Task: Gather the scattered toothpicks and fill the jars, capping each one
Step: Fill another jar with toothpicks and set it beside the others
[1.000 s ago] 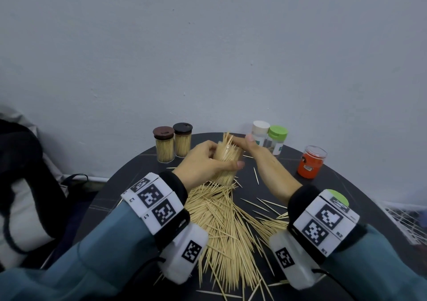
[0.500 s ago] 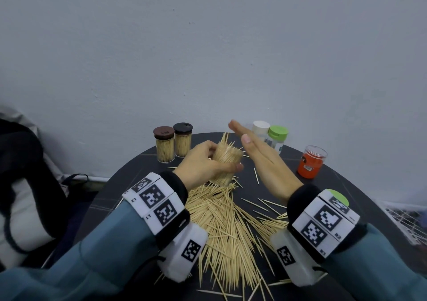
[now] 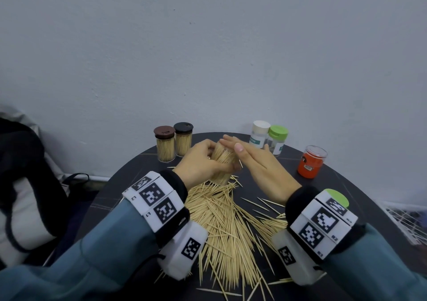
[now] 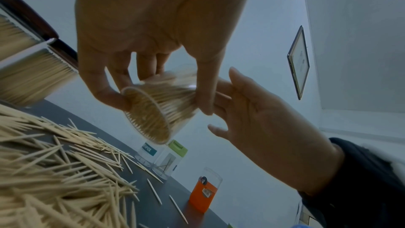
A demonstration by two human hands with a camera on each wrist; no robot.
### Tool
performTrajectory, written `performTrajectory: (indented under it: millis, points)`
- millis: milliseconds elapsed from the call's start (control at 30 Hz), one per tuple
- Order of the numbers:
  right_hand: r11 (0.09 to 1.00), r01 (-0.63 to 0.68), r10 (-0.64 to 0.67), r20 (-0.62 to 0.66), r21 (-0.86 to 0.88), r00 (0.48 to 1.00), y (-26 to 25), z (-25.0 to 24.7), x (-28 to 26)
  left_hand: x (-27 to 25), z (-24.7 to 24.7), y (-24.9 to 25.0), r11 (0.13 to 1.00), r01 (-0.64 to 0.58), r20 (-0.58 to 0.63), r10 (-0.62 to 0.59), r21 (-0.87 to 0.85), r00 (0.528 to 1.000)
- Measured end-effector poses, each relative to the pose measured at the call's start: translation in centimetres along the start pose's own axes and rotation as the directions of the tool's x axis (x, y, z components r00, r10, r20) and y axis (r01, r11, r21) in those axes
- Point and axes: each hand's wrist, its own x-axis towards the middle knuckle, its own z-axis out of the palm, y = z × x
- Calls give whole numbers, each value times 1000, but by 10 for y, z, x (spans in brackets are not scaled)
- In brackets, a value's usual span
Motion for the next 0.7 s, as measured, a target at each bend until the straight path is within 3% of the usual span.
performTrajectory:
  millis: [167,333,467,700]
  points:
    - [998,19,-14,-97,52,995,2,-8,3,0,-3,-1,1000,0,12,0,17,1000]
    - [998,-53,45,-192,-40,980,13,-14,5,-1,-6,0,997,-60,55,57,54,997]
    - [980,-177,171,-67,-94,983,27,-15,6,-1,-8,3,990,-124,75,118,71,990]
    - [956,-190,204,41,-224,978,34,-9,8,0,-10,6,990,-143,24,144,-10,989]
